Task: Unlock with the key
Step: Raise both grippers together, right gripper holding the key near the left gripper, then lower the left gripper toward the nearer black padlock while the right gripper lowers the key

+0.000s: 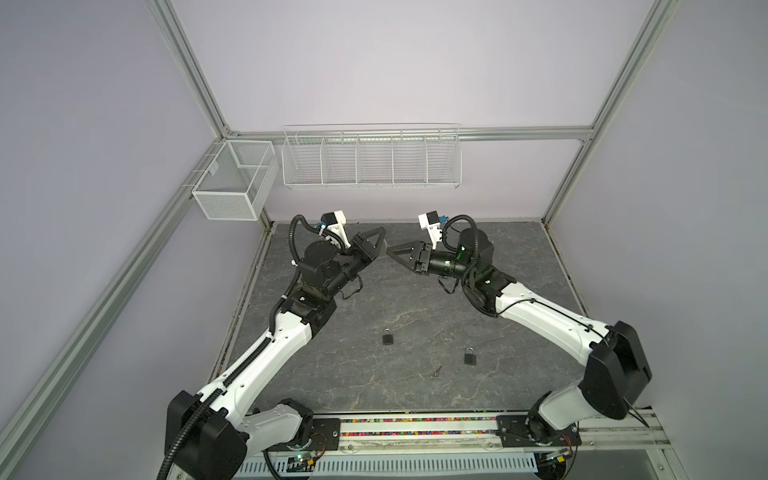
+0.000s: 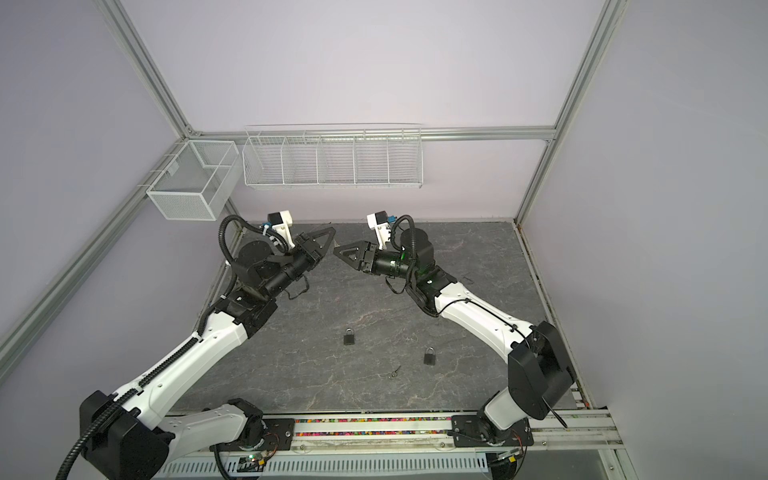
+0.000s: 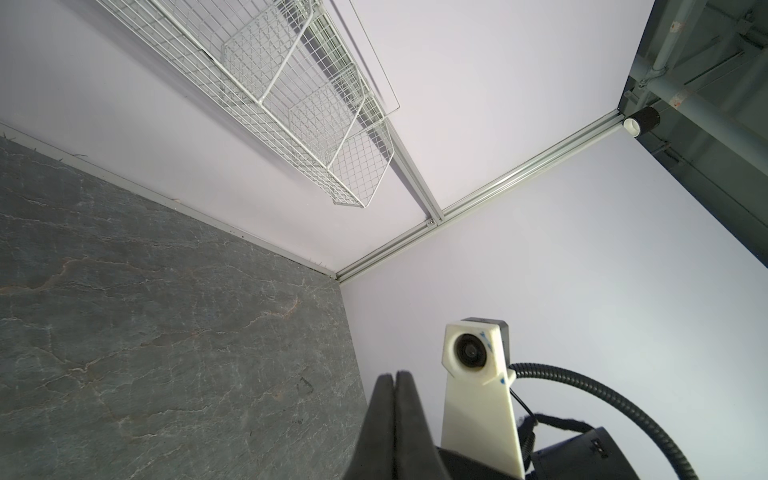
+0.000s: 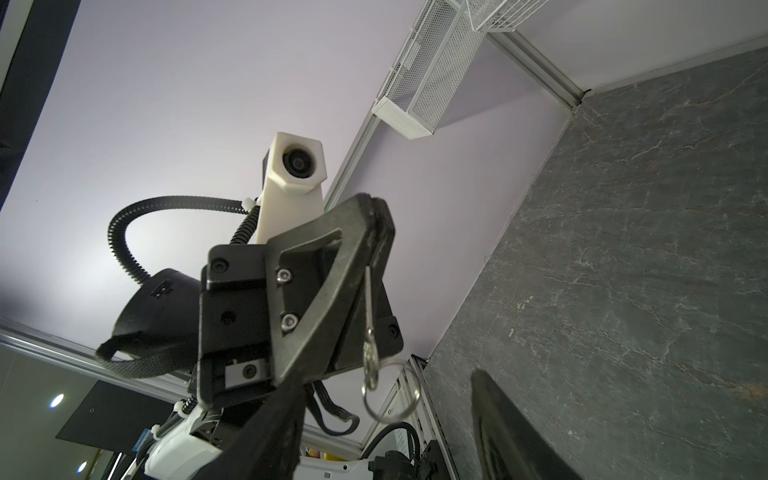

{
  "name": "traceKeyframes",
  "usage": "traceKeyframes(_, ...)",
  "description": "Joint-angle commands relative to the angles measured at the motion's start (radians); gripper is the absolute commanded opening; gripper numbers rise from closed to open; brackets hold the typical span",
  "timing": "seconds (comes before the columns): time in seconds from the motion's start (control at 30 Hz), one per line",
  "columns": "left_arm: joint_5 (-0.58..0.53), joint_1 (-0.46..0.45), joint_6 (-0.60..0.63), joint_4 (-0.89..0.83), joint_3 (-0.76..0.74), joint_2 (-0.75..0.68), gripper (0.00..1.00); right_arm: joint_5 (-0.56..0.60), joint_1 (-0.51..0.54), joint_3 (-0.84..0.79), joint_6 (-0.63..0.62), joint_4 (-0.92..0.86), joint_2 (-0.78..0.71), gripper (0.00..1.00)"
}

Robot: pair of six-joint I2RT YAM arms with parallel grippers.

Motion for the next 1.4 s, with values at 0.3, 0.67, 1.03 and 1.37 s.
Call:
traceKeyframes(0.3, 0.011, -0.004, -0.003, 0.019, -0.006, -0.018, 0.0, -0.033, 0.014, 0.031, 0.057, 0.085, 0.01, 0.52)
traceKeyframes(0.67, 0.006, -0.005, -0.002, 0.018, -0.005, -0.022, 0.0, -0.047, 0.014, 0.045, 0.07, 0.101, 0.038, 0.43)
traceKeyframes(1.03, 0.012, -0.004, -0.003, 0.018, -0.001, -0.025, 0.0, -0.033, 0.011, 0.037, 0.062, 0.096, 0.03, 0.32)
traceKeyframes(1.37, 0.012, -0.004, -0.002, 0.015, -0.003, -0.028, 0.0, -0.031, 0.002, 0.034, 0.081, 0.115, 0.039, 0.23)
